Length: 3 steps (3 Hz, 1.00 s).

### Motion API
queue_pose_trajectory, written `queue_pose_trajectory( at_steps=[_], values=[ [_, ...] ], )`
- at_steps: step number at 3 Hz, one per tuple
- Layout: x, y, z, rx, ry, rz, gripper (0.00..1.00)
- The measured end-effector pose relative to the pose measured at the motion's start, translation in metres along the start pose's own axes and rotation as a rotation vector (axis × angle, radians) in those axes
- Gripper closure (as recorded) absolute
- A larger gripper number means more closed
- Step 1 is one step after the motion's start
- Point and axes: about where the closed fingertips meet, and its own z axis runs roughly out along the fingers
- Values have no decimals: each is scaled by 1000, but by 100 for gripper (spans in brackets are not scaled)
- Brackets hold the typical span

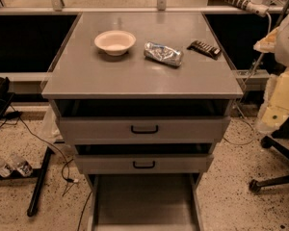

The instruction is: Place redbull can into bottom drawer

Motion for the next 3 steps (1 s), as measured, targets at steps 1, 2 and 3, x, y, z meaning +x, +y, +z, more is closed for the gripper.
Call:
queue_pose_trajectory(
  at_steps=[1,2,3],
  values=[
    [-2,-1,-3,11,3,2,0],
    [-18,-13,1,37,8,-5,0],
    [-50,-45,14,65,-35,-24,0]
  ],
)
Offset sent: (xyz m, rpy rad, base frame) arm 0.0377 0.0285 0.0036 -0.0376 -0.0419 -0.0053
